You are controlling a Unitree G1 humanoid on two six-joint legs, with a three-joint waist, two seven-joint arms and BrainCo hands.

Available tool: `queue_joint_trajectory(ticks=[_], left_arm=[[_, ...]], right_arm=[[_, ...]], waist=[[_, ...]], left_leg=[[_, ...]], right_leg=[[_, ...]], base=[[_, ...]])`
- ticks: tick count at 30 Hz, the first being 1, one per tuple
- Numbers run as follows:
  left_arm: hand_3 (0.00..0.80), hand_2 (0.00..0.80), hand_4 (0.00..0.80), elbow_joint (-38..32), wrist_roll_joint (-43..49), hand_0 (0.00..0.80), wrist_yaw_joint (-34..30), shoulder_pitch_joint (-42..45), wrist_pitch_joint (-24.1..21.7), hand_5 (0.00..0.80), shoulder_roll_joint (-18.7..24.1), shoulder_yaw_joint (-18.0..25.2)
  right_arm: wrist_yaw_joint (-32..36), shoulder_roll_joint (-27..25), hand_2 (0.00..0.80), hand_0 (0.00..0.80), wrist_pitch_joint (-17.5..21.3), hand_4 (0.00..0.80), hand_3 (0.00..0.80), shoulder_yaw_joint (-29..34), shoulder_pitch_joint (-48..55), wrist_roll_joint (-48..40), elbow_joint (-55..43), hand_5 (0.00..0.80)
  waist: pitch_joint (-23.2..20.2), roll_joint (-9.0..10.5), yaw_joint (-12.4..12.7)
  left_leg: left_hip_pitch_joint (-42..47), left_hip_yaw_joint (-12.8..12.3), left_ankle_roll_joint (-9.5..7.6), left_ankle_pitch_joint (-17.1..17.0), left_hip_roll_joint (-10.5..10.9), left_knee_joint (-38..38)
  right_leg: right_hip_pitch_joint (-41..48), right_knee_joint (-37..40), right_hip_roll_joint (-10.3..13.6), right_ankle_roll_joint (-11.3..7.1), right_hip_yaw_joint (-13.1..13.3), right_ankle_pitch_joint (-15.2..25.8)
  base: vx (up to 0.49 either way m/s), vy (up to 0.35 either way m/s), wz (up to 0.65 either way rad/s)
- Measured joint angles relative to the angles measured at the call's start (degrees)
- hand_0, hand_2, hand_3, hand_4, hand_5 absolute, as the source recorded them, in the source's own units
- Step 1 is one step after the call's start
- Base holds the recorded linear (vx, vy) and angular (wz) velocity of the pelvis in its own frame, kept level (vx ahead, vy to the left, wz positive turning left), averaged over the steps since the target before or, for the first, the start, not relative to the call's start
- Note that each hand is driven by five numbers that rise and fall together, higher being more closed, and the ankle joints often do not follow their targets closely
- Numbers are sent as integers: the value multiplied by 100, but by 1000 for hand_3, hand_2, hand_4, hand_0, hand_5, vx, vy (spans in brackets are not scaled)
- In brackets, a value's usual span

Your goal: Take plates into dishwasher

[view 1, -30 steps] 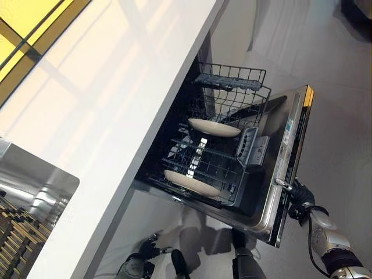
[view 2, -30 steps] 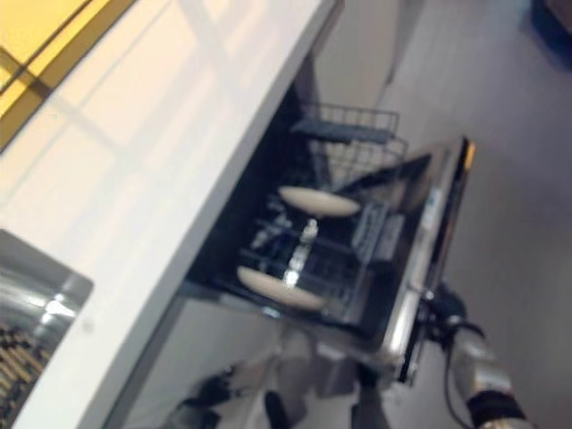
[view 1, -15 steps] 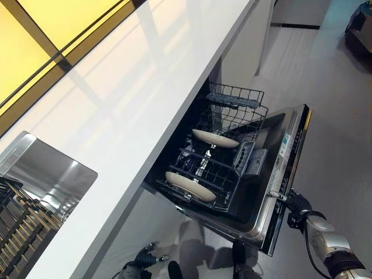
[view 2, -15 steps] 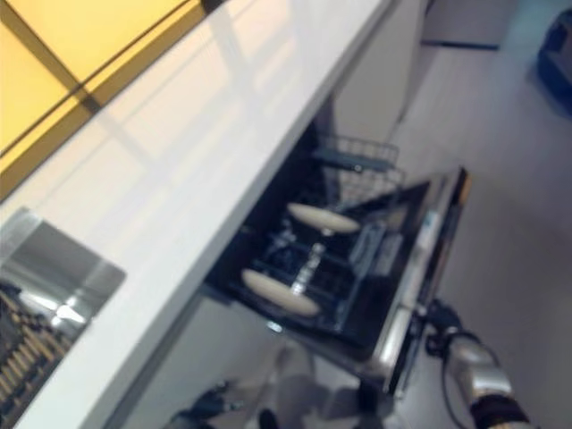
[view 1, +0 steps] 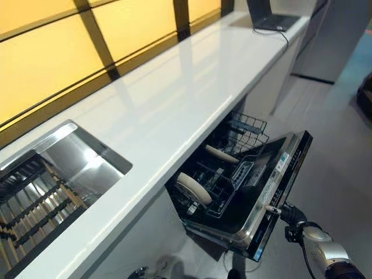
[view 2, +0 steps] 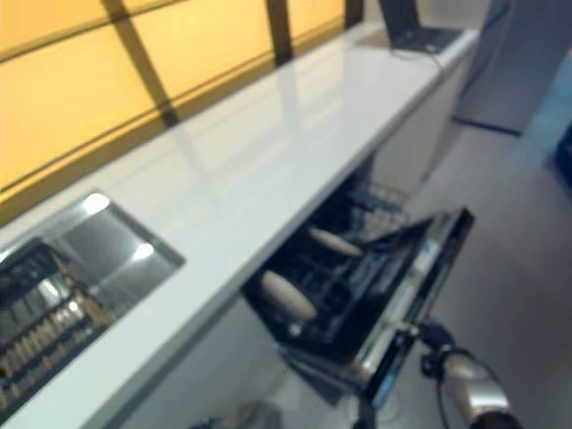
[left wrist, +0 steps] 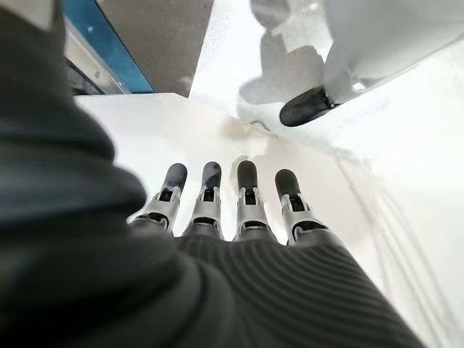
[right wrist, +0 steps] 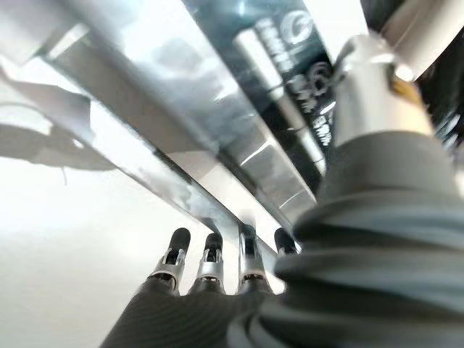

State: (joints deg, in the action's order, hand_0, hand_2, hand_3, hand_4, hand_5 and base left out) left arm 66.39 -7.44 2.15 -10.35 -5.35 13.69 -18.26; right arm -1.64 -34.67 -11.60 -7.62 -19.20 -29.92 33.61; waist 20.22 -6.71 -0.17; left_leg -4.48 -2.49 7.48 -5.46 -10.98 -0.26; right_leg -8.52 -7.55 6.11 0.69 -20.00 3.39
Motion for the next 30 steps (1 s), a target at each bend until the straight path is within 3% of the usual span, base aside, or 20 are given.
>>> queue_joint_trajectory(ticks=[6,9,13,18,30], left_arm=[[0,0,0,25,54,0,-26,363,7,0,64,182],[0,0,0,38,108,0,-53,459,1,0,66,244],[0,0,0,78,124,0,-57,660,0,0,117,264],[0,0,0,103,221,0,-57,804,3,0,282,301],[0,0,0,195,223,0,-55,832,-6,0,325,466]], right_arm=[[21,228,0,0,186,0,0,-4,-142,-1,-422,0],[139,443,0,0,343,0,0,-26,-327,-5,-490,0],[400,923,0,0,432,0,0,-461,-335,-20,-635,0],[378,900,0,0,371,0,0,-474,-117,-8,-596,0],[378,818,0,0,374,0,0,-437,138,254,-596,0]], waist=[[-320,3,349],[-450,-4,542],[-809,137,784],[-955,409,728],[-1111,687,745]], left_leg=[[-34,345,-25,5,38,-89],[-35,357,-38,3,41,-96],[-54,429,-47,-4,126,-98],[-61,440,-136,-69,237,-112],[-110,590,-141,-74,335,-97]], right_leg=[[245,356,-31,-125,-272,83],[331,438,-6,-127,-425,84],[490,486,66,-142,-453,92],[577,501,162,-287,-393,71],[745,744,142,-352,-411,86]], base=[[170,63,17],[122,32,22],[97,26,36],[48,12,15],[60,50,8]])
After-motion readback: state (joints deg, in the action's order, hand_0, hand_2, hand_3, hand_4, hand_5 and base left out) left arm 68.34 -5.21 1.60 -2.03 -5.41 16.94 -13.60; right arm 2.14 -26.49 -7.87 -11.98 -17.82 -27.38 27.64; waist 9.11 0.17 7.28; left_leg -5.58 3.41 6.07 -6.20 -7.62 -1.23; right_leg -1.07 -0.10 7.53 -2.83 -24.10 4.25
